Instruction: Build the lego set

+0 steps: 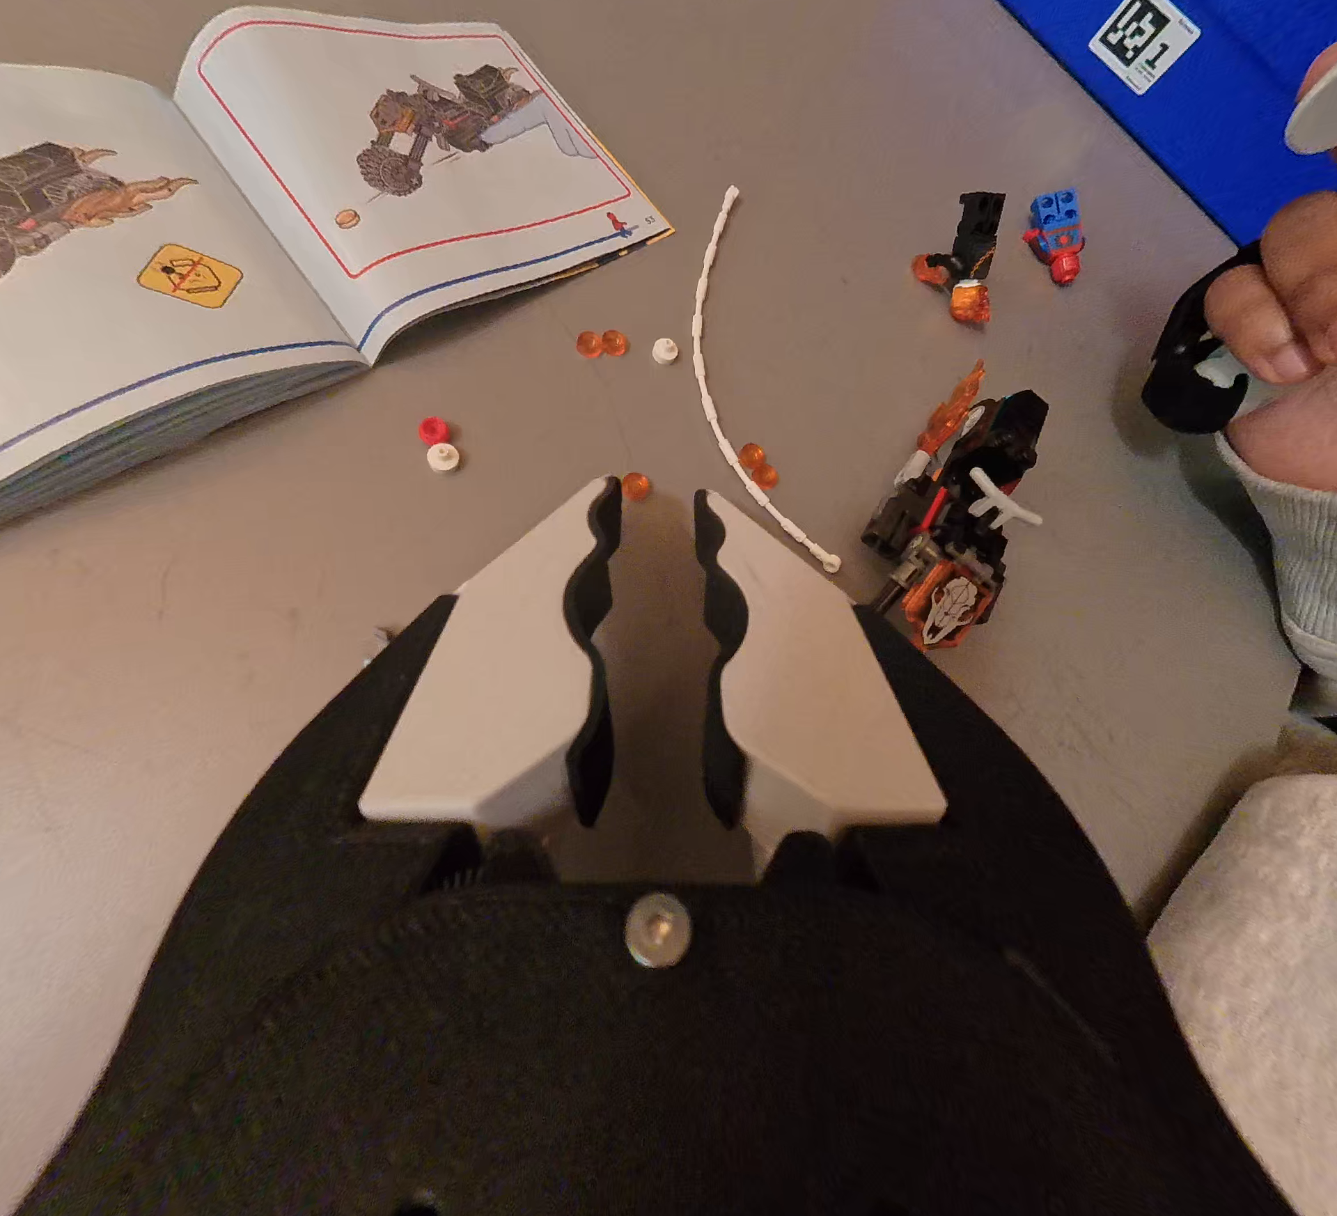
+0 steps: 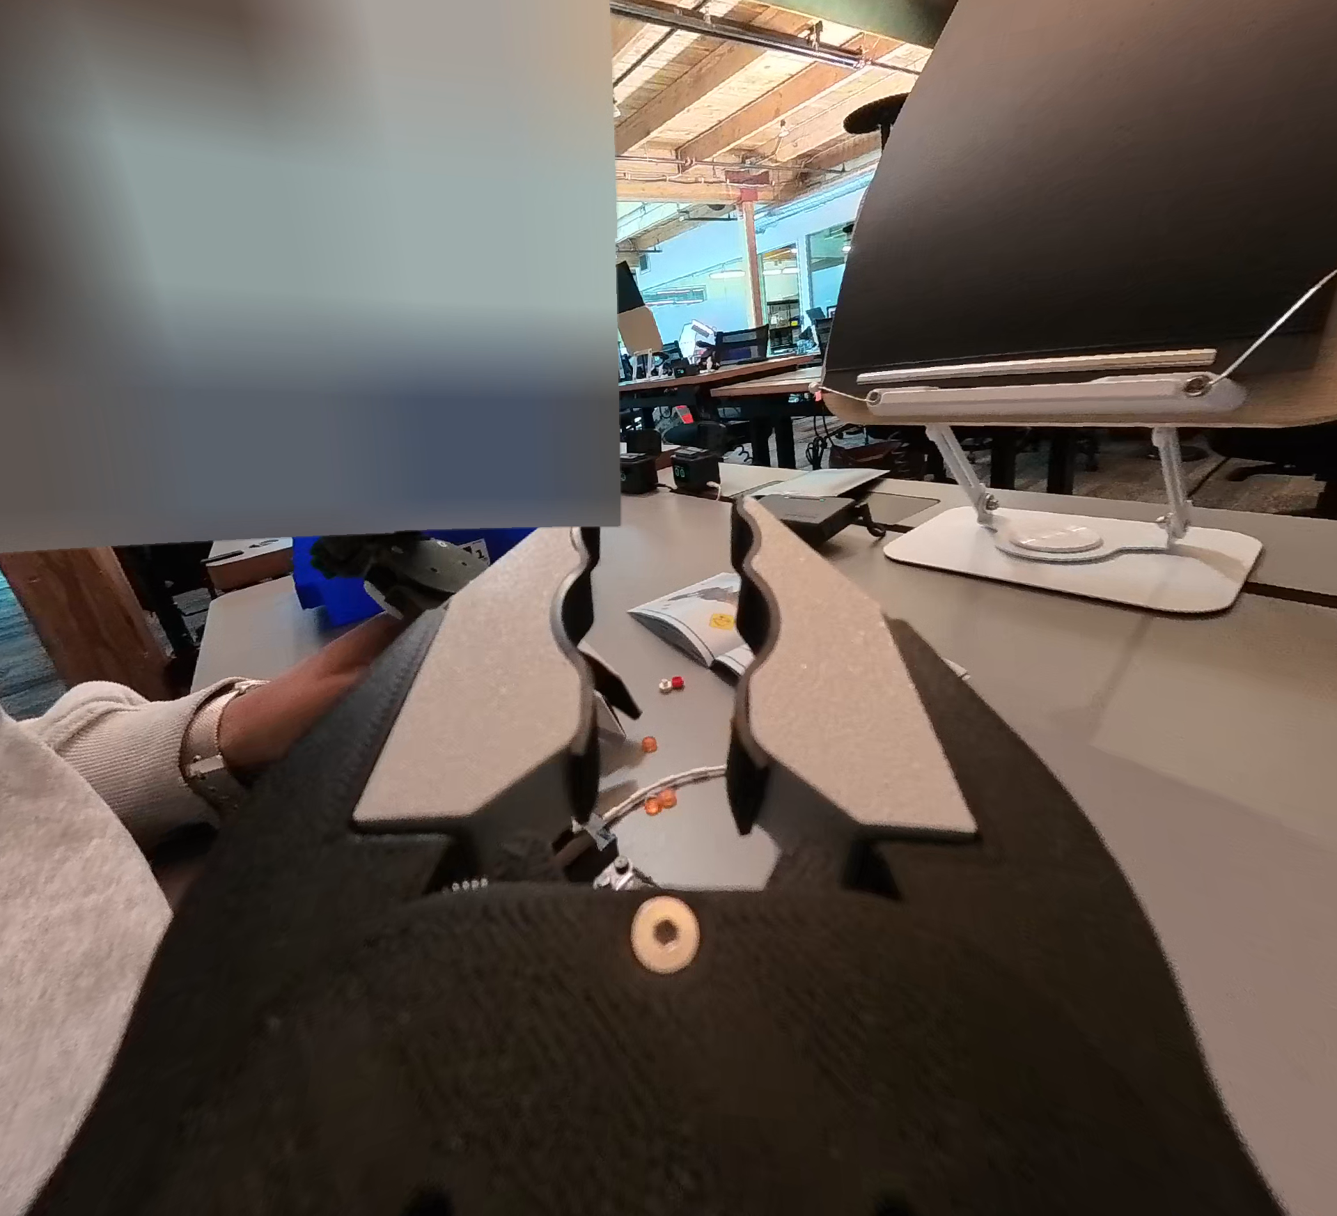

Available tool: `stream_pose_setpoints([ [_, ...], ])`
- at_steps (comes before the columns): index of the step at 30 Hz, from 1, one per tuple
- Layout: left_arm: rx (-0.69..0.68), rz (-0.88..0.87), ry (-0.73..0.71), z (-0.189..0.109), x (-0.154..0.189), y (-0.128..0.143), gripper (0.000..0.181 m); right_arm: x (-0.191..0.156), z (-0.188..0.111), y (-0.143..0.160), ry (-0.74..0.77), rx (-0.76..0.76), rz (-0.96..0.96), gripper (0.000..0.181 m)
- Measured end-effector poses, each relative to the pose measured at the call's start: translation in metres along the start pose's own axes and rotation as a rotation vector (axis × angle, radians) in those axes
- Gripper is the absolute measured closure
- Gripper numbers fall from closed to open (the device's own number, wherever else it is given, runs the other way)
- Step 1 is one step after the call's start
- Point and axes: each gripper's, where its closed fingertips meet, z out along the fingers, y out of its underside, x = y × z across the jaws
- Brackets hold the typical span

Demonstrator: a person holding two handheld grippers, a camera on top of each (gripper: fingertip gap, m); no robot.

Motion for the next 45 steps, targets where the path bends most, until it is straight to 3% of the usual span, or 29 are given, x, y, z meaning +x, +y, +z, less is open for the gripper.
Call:
stream_pose_setpoints([
  [7, -0.068, 0.001, -0.01, 0.007, -0.001, 0.007, 0.156, -0.001, 0.001, 0.002, 0.001, -0.01, -0.01, 0.148],
  [18, -0.08, 0.049, -0.068, 0.011, -0.005, 0.006, 0.181, -0.005, 0.002, 0.004, 0.001, -0.024, -0.047, 0.148],
  [26, -0.003, -0.002, -0.002, 0.002, -0.002, -0.002, 0.181, -0.01, -0.002, 0.007, 0.008, -0.037, -0.08, 0.148],
  [31, -0.064, 0.024, -0.001, 0.015, 0.0, 0.0, 0.164, -0.011, -0.001, 0.009, 0.004, -0.049, -0.079, 0.148],
  [45, -0.096, 0.105, -0.045, 0.022, 0.002, 0.0, 0.176, -0.016, 0.002, 0.015, 0.004, -0.074, -0.112, 0.148],
])
